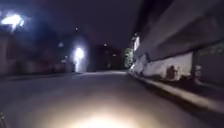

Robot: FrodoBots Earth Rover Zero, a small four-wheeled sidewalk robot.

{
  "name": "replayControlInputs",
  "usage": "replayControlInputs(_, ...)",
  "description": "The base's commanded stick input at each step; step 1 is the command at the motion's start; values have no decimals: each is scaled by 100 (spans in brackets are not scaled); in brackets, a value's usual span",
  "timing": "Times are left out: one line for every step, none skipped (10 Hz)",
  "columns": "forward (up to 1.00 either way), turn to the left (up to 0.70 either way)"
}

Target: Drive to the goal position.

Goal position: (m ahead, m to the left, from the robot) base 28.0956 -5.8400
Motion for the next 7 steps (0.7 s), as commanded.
replayControlInputs(70, -33)
replayControlInputs(70, -23)
replayControlInputs(70, 0)
replayControlInputs(70, -2)
replayControlInputs(70, -10)
replayControlInputs(70, -18)
replayControlInputs(70, -26)
